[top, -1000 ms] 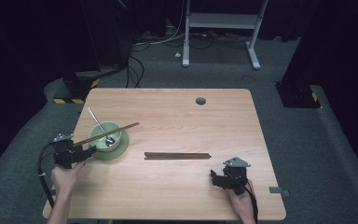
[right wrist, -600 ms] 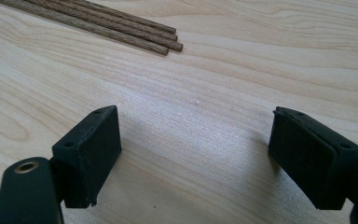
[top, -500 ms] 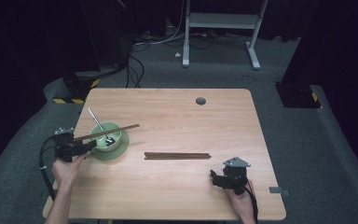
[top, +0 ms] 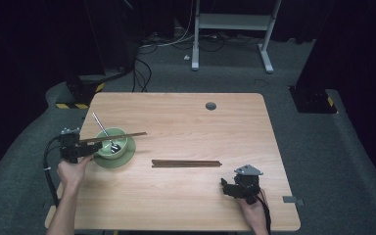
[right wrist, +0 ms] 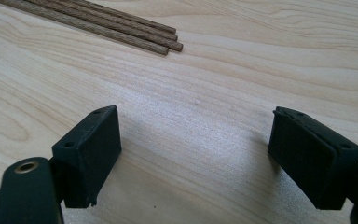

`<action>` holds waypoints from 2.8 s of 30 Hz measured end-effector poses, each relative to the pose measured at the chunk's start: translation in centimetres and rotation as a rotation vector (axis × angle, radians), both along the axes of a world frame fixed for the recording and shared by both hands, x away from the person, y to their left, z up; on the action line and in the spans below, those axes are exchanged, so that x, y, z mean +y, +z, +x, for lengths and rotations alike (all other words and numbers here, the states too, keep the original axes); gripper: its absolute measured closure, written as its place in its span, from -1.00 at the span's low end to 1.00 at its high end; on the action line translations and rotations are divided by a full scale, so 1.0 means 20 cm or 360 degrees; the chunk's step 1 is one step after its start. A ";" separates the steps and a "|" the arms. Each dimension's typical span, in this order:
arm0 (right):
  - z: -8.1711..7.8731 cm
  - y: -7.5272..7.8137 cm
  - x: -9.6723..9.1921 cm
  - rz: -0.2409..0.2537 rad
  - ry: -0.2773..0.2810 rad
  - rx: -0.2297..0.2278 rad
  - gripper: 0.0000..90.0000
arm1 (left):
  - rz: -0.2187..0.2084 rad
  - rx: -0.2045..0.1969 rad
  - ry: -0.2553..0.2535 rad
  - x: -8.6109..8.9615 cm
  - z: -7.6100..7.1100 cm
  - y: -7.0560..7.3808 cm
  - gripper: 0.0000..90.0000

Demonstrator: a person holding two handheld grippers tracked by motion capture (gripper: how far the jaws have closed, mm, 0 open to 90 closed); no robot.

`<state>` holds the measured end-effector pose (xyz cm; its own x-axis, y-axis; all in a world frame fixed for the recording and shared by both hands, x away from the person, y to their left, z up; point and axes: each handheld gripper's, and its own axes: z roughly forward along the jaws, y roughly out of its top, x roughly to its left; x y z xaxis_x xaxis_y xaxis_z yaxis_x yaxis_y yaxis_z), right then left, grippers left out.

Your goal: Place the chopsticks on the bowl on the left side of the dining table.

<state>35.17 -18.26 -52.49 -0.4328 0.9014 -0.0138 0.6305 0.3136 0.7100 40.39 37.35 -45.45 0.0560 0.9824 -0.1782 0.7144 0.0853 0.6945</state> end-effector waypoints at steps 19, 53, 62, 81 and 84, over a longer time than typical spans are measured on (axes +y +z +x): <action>0.00 0.00 0.00 0.0001 -0.0001 0.0000 -0.63 | -0.0027 0.0000 0.0038 0.01 0.06 -0.03 -0.28; 0.00 0.00 0.00 0.0000 -0.0002 0.0000 -0.63 | -0.0019 -0.0220 -0.0188 -0.26 -0.07 0.09 -0.30; 0.00 0.00 0.00 0.0000 -0.0002 0.0000 -0.63 | -0.0044 -0.0244 -0.0218 -0.31 -0.09 0.10 -0.33; 0.00 0.00 0.00 0.0000 -0.0003 -0.0001 -0.63 | -0.0042 -0.0282 -0.0319 -0.41 -0.12 0.13 -0.31; 0.00 0.00 0.00 0.0000 -0.0002 0.0000 -0.63 | -0.0041 -0.0289 -0.0329 -0.42 -0.13 0.13 -0.31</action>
